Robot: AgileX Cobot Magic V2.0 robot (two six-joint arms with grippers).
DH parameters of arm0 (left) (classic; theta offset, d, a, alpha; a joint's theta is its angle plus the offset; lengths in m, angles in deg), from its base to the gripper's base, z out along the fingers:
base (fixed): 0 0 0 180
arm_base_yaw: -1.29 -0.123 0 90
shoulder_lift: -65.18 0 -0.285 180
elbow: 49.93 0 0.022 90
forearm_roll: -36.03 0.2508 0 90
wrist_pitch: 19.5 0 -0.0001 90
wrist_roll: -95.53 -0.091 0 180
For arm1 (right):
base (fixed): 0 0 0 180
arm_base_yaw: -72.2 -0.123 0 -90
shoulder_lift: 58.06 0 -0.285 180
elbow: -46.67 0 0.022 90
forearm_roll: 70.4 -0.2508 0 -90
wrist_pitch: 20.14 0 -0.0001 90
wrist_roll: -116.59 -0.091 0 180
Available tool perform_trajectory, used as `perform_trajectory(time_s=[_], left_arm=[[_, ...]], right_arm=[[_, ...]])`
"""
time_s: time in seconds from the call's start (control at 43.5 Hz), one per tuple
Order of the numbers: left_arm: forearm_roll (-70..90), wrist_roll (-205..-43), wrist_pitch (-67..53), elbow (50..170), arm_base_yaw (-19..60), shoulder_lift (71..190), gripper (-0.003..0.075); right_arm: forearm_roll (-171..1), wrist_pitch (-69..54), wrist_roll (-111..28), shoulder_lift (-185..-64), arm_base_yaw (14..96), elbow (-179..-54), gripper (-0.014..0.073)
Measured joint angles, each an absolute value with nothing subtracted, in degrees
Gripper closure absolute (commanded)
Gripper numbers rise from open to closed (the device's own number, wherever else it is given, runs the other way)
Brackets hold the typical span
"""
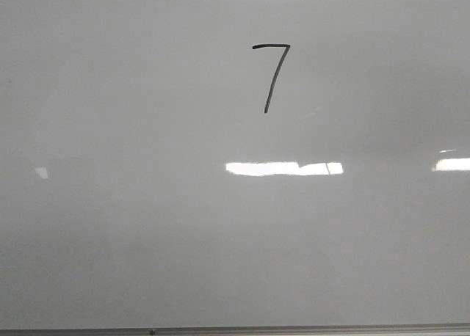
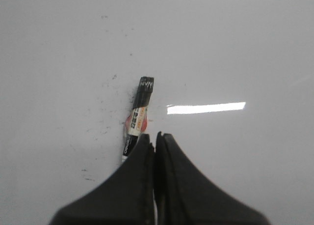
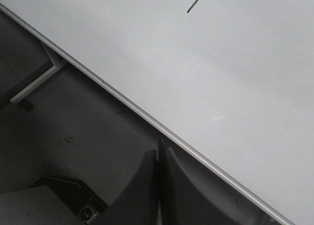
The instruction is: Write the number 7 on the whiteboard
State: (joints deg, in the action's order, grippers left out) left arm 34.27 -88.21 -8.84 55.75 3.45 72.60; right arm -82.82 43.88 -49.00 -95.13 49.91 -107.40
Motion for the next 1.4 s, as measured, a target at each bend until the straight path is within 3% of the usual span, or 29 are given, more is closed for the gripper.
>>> perform_trajectory(time_s=[0.322, 1.403], left_arm=[[33.9, -88.2, -15.6, 52.4, 2.9, 72.6, 0.0741], [35.1, -85.2, -18.6, 52.4, 2.2, 72.6, 0.0741]], right_arm=[[-82.8, 43.9, -49.0, -95.1, 49.9, -107.4, 0.066], [-82.8, 44.0, -49.0, -95.1, 49.9, -107.4, 0.066]])
